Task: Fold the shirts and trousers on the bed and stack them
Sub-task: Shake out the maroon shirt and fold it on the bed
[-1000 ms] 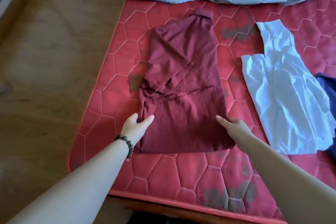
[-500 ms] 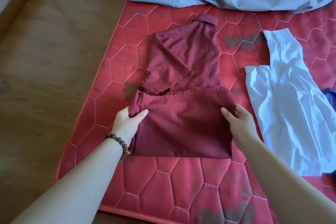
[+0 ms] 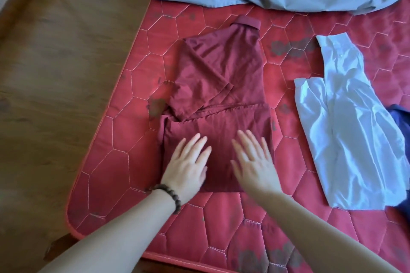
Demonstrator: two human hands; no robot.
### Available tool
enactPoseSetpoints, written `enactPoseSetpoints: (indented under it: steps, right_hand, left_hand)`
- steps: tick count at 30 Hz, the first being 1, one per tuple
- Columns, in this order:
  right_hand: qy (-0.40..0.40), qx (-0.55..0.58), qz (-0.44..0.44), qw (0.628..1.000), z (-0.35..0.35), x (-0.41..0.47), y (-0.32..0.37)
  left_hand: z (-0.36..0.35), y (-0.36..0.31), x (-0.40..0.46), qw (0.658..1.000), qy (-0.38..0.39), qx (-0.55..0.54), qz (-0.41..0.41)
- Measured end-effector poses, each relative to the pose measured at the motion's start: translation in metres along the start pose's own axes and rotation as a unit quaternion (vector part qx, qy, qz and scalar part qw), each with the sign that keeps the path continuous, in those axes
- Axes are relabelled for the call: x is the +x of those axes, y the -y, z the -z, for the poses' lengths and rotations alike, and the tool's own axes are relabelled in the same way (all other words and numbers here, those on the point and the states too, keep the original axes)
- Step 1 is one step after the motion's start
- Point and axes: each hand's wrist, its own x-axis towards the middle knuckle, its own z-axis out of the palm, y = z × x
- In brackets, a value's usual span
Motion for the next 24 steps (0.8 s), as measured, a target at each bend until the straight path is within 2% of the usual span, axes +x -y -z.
enactPoseSetpoints:
  steps: [2,5,9,12,15,18,20,22,24]
  right_hand:
    - [0.05,-0.028,0.038,0.998,-0.014,0.013,0.016]
    - [0.11,-0.047,0.001,0.993,-0.033,0.019,0.008]
    - [0.109,-0.084,-0.092,0.986,-0.035,-0.007,-0.038]
    - [0.13,-0.084,-0.099,0.983,-0.023,-0.022,-0.058]
    - [0.13,-0.084,-0.063,0.986,-0.008,-0.027,-0.062]
    - [0.159,-0.071,0.065,0.983,0.001,-0.046,-0.059]
    - [0.194,-0.075,0.119,0.971,0.002,-0.061,-0.055]
    - [0.198,-0.096,0.116,0.969,0.002,-0.065,-0.051]
    - [0.157,-0.131,0.109,0.973,0.001,-0.061,-0.047]
  left_hand:
    - [-0.013,-0.01,0.012,0.998,0.052,0.031,0.007]
    - [-0.031,0.003,0.019,0.994,0.073,0.054,0.065]
    - [-0.035,0.041,-0.003,0.991,0.07,0.08,0.078]
    - [-0.026,0.058,-0.019,0.989,0.07,0.094,0.092]
    - [-0.016,0.057,-0.032,0.99,0.071,0.097,0.077]
    - [-0.017,0.045,-0.059,0.99,0.106,0.09,-0.038]
    - [-0.02,0.037,-0.072,0.982,0.138,0.1,-0.086]
    - [-0.018,0.033,-0.073,0.982,0.126,0.108,-0.085]
    - [-0.014,0.032,-0.068,0.986,0.102,0.106,-0.082]
